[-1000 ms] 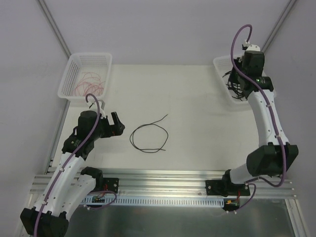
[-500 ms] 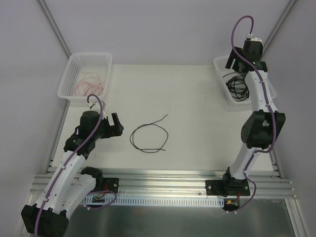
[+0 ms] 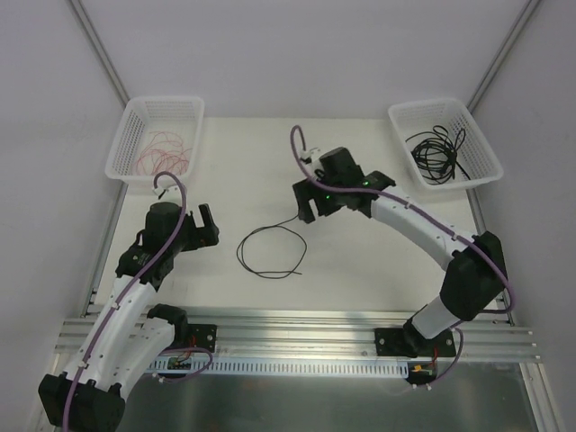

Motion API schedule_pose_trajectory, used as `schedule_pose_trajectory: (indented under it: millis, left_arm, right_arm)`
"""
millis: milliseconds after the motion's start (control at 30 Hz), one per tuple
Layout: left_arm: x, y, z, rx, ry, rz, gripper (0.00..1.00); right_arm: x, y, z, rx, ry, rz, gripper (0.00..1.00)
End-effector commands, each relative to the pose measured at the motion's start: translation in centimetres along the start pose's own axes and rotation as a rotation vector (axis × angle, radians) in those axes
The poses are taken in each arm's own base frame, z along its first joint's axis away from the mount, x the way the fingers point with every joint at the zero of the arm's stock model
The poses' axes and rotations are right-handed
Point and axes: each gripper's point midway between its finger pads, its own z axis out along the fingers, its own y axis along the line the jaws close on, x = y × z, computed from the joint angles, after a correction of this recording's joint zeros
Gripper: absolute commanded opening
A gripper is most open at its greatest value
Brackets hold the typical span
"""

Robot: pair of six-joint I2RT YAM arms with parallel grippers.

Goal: Untangle the cables

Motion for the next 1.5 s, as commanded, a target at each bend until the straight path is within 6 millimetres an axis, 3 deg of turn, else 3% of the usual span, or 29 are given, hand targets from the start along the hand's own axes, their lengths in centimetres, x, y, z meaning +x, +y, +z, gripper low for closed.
schedule_pose_trajectory:
  millis: [0, 33, 167, 267, 433, 633, 833, 1033, 1133, 1333, 1400, 1467]
  left_arm:
    - [-0.9, 1.7, -0.1, -0.083, -0.06, -0.028, 0.99]
    - [-1.1, 2.3, -0.2, -0.109, -0.071, -0.044, 0.99]
    - [-1.5, 4.9, -0.6, -0.213, -0.099, -0.154, 0.99]
    - [-1.5, 6.5, -0.8, -0.279, -0.103, -0.216, 0.99]
    - [-1.3, 8.2, -1.2, -0.367, -0.116, -0.252, 0.99]
    - [-1.1, 8.7, -1.3, -0.392, -0.116, -0.255, 0.99]
    - [-1.1, 8.4, -1.1, -0.374, -0.102, -0.252, 0.99]
    - [-1.1, 8.4, -1.1, -0.371, -0.106, -0.251, 0.99]
    - [-1.1, 8.3, -1.1, -0.367, -0.104, -0.25, 0.99]
    - [-1.0, 8.2, -1.0, -0.361, -0.098, -0.249, 0.99]
    - [-1.0, 8.2, -1.0, -0.361, -0.097, -0.249, 0.99]
    - [-0.9, 8.2, -1.0, -0.362, -0.094, -0.249, 0.99]
  right_arm:
    - [4.9, 5.6, 0.6, -0.154, 0.138, -0.139, 0.85]
    - [6.5, 7.8, 0.9, -0.193, 0.172, -0.187, 0.85]
    - [10.3, 11.8, 2.8, -0.223, 0.275, -0.322, 0.84]
    - [11.3, 14.3, 3.5, -0.241, 0.292, -0.39, 0.83]
    - [13.4, 16.2, 5.8, -0.204, 0.351, -0.504, 0.81]
    - [14.3, 17.5, 8.0, -0.192, 0.374, -0.558, 0.78]
    - [14.3, 16.7, 9.8, -0.104, 0.373, -0.591, 0.75]
    - [15.6, 16.6, 10.8, -0.064, 0.399, -0.622, 0.65]
    - [16.9, 16.6, 10.8, -0.08, 0.442, -0.623, 0.51]
    - [19.1, 15.1, 10.1, -0.076, 0.557, -0.604, 0.07]
    - [18.8, 13.9, 10.1, -0.041, 0.568, -0.585, 0.01]
    - [18.5, 12.6, 9.6, 0.002, 0.569, -0.55, 0.01]
